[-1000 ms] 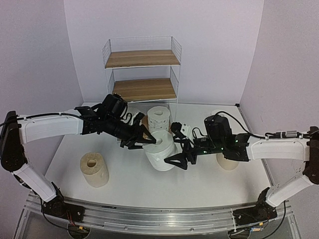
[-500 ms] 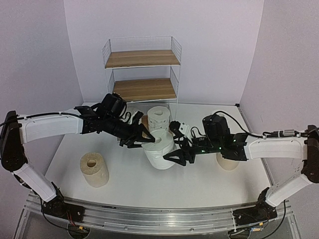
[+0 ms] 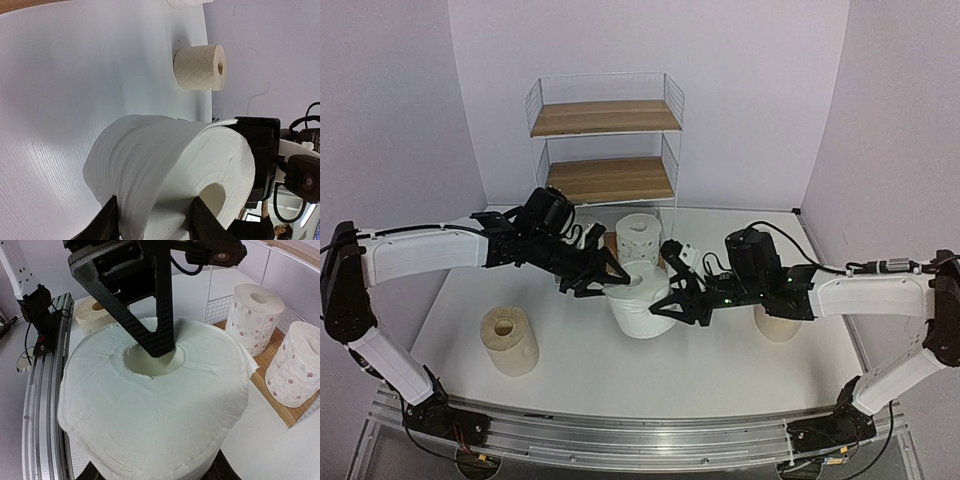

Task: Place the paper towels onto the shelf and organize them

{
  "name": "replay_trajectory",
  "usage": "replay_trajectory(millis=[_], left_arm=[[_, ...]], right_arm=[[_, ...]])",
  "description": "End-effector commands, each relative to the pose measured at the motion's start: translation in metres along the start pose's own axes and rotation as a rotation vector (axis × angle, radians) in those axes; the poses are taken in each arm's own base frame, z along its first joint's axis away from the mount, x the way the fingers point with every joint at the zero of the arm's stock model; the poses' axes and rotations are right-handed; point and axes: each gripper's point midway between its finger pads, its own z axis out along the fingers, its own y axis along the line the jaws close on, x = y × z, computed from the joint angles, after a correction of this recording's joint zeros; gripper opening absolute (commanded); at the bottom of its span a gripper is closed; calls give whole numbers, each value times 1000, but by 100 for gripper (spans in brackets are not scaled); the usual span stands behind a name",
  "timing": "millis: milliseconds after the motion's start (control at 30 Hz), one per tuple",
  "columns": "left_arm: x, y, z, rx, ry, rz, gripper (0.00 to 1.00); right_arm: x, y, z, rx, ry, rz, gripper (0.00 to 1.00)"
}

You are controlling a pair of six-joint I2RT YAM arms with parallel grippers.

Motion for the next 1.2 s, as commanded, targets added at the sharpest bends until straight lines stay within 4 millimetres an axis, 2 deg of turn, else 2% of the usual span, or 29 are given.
replay_trajectory(millis=[0, 67, 133, 233, 333, 533, 633, 733, 933, 1033, 1167], left_arm=[[-32, -81, -24, 161, -151, 165, 66], [-42, -85, -31, 137, -204, 178, 79], [-51, -91, -40, 117, -259, 196, 97], [-61, -91, -53, 63, -331, 196, 100], [-71, -80, -70, -36, -408, 175, 100], [-79, -61, -120, -202, -581, 131, 100], [-68, -54, -135, -215, -597, 130, 100], [-53, -36, -140, -240, -588, 112, 100], [-23, 37, -161, -445, -628, -59, 100], [-11, 61, -169, -506, -644, -118, 100], [1, 82, -180, -548, -680, -189, 100]], right_arm=[[-57, 17, -7, -70, -156, -24, 0], [-60, 14, -9, -50, -162, -17, 0], [-61, 11, -10, -27, -167, -15, 0], [-64, 9, -14, -7, -174, -18, 0], [-66, 5, -20, 28, -180, -12, 0], [-75, -19, -33, 186, -168, -8, 0], [-87, -39, -41, 308, -180, 14, 0], [-112, -53, -51, 387, -231, 34, 0], [-165, -73, -57, 480, -322, 44, 0], [-185, -86, -54, 535, -343, 27, 0], [-201, -106, -42, 619, -347, 3, 0]])
